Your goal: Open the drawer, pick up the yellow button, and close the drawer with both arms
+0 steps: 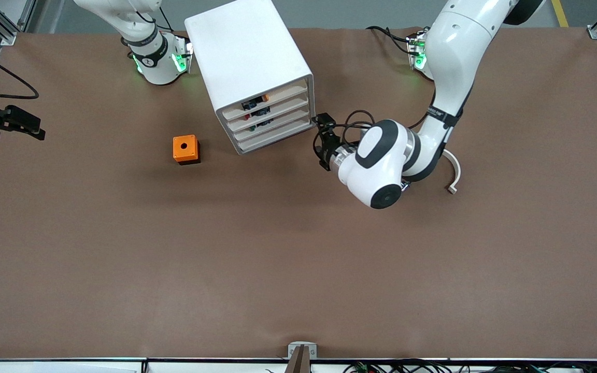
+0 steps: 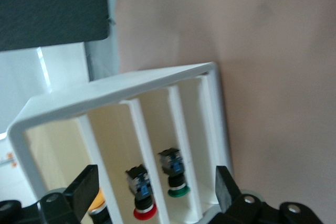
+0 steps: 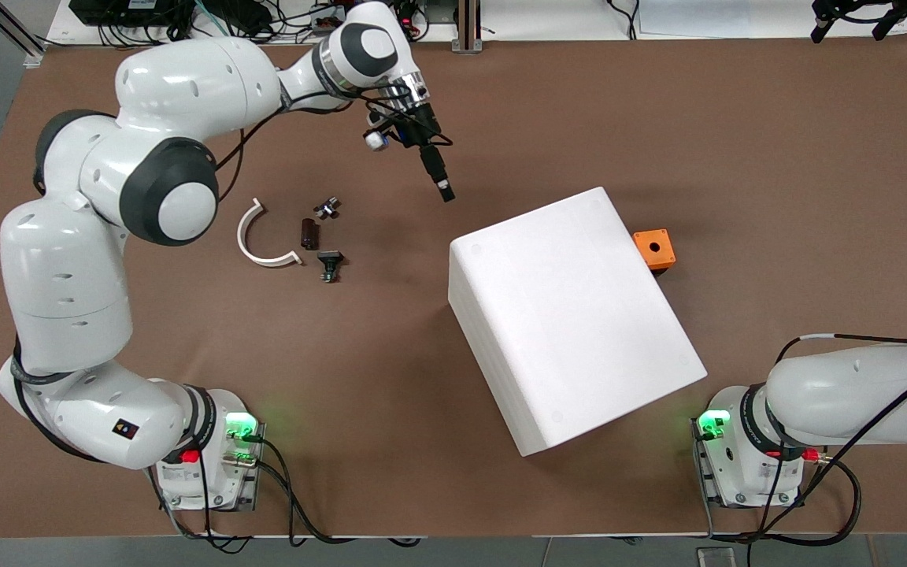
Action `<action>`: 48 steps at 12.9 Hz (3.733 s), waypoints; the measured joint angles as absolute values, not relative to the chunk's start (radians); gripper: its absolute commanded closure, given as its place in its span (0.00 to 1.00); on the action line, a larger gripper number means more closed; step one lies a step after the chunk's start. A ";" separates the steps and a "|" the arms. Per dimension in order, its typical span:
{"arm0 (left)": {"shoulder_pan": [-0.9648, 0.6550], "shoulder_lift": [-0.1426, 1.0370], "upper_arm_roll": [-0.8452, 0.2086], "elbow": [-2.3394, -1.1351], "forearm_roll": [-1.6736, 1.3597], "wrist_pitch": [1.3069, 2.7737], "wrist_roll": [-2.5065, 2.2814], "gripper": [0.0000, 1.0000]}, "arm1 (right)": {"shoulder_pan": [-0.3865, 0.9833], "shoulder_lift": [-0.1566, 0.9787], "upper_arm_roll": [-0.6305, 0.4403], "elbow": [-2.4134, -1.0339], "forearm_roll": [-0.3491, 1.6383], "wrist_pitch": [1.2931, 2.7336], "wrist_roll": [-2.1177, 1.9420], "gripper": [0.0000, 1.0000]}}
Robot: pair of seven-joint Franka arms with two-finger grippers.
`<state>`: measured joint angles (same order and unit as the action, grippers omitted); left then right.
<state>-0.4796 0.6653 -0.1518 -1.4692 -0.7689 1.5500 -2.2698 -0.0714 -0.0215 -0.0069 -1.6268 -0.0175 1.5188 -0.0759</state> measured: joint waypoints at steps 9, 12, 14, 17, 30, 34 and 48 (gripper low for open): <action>-0.594 0.733 -0.152 -1.467 -0.998 1.504 -2.373 0.48 | 0.010 -0.016 0.006 -1.641 0.010 1.473 0.448 0.00; -0.602 0.748 -0.152 -1.467 -1.036 1.501 -2.375 0.75 | 0.017 -0.014 0.006 -1.646 0.070 1.474 0.591 0.00; -0.610 0.757 -0.152 -1.467 -1.038 1.499 -2.375 0.99 | 0.023 -0.010 0.006 -1.647 0.083 1.475 0.651 0.00; -0.612 0.759 -0.151 -1.461 -1.048 1.488 -2.395 1.00 | 0.038 0.006 0.007 -1.647 0.113 1.487 0.733 0.00; -0.413 0.769 -0.111 -1.363 -1.043 1.526 -2.372 0.01 | 0.326 0.077 0.012 -1.648 0.123 1.648 1.242 0.00; -0.348 0.766 -0.110 -1.302 -1.033 1.531 -2.372 0.01 | 0.471 0.124 0.014 -1.649 0.123 1.743 1.510 0.00; -0.236 0.595 -0.115 -1.263 -0.443 1.516 -1.744 0.01 | 0.755 0.290 0.012 -1.757 0.052 2.071 1.986 0.14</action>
<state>-0.2364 0.5955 -0.1145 -1.2631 -0.4428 1.5163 -1.7443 0.7550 0.2897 0.0123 -1.7568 0.0519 2.0709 1.9857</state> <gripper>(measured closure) 0.004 0.000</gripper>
